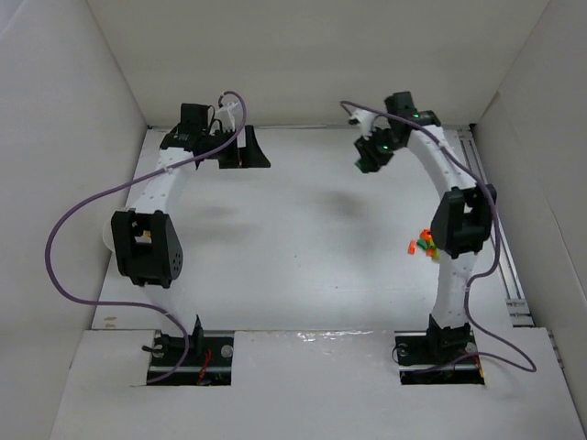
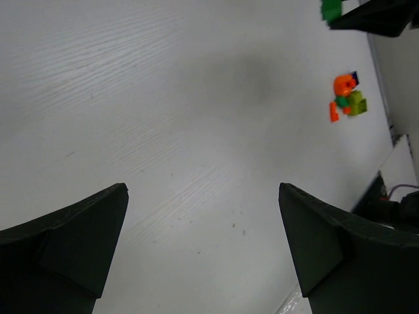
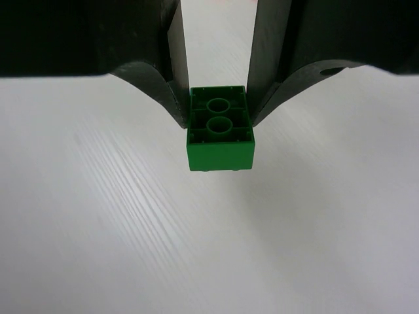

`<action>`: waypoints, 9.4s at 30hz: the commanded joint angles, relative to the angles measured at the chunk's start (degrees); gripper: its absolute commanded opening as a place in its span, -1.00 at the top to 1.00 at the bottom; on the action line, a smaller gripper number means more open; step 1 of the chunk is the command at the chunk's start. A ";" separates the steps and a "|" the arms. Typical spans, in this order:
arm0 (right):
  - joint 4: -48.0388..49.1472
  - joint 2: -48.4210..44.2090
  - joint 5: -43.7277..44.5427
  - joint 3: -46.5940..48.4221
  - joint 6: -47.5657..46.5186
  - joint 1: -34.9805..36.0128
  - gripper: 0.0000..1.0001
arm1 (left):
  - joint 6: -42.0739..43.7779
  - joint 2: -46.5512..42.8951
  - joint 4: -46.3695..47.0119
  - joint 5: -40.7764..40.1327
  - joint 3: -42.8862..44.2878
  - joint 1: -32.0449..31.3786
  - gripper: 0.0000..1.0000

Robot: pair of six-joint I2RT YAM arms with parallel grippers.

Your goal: Sort the legos into containers by color

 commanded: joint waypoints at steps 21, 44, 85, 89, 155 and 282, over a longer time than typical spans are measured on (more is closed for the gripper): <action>16.10 -2.49 -4.35 13.32 32.00 28.56 0.84 | -12.79 -5.77 11.78 12.35 -2.93 -0.33 -0.67; 19.96 -4.77 -1.01 10.77 28.14 30.85 0.84 | -10.85 -4.19 9.40 11.21 -1.34 -3.23 -0.46; 26.20 -9.25 -0.13 2.95 24.18 31.38 0.81 | -8.31 -3.65 8.79 14.02 -0.82 -3.75 0.31; 27.70 -9.25 0.40 2.34 25.68 31.38 0.69 | -8.30 -4.27 8.78 12.70 -0.82 -3.75 0.43; 31.92 -2.49 -13.75 0.04 48.88 12.65 -1.00 | 16.92 -4.80 -29.98 -30.01 11.41 34.74 0.80; 0.63 -18.31 20.61 -40.21 17.06 -5.98 -0.06 | 5.93 -12.62 1.22 -24.30 4.90 7.14 -0.49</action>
